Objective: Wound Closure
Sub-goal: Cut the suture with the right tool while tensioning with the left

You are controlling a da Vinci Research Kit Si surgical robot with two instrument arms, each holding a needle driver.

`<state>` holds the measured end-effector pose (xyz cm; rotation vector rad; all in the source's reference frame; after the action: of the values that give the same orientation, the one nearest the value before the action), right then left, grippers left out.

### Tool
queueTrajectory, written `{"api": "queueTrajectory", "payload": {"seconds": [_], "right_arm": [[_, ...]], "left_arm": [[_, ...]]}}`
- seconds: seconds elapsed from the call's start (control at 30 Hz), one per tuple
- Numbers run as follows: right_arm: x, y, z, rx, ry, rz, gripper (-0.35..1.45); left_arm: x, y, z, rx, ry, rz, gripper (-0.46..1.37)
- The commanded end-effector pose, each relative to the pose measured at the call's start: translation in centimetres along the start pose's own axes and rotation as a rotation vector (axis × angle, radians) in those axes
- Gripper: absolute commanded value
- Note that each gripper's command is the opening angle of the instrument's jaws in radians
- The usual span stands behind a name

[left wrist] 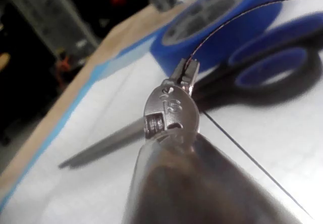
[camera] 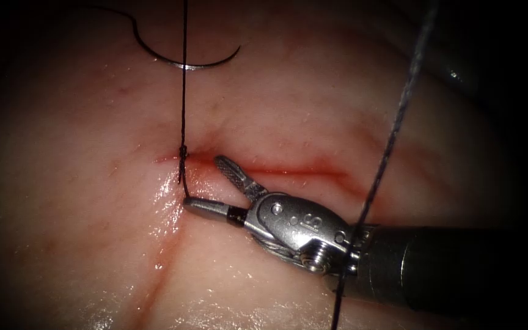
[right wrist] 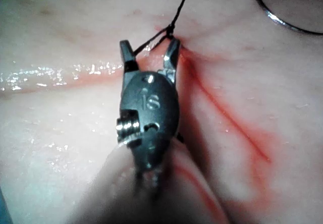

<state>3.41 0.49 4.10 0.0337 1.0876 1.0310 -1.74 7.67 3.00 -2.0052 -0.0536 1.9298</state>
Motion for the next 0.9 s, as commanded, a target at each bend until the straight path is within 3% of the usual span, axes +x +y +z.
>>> {"api": "queueTrajectory", "payload": {"seconds": [0.03,0.27,0.9], "right_arm": [[0.01,0.00,0.00,-0.003,0.002,0.002,1.00],[0.12,0.09,0.05,-0.022,0.011,0.042,0.98],[0.13,0.11,0.08,-0.031,0.014,0.061,0.98]], "left_arm": [[-0.02,0.00,0.00,-0.007,0.001,0.006,-0.35],[-0.24,0.01,-0.06,-0.012,-0.004,-0.003,-0.35],[-0.20,-0.05,-0.07,-0.011,-0.002,-0.009,-0.35]]}}
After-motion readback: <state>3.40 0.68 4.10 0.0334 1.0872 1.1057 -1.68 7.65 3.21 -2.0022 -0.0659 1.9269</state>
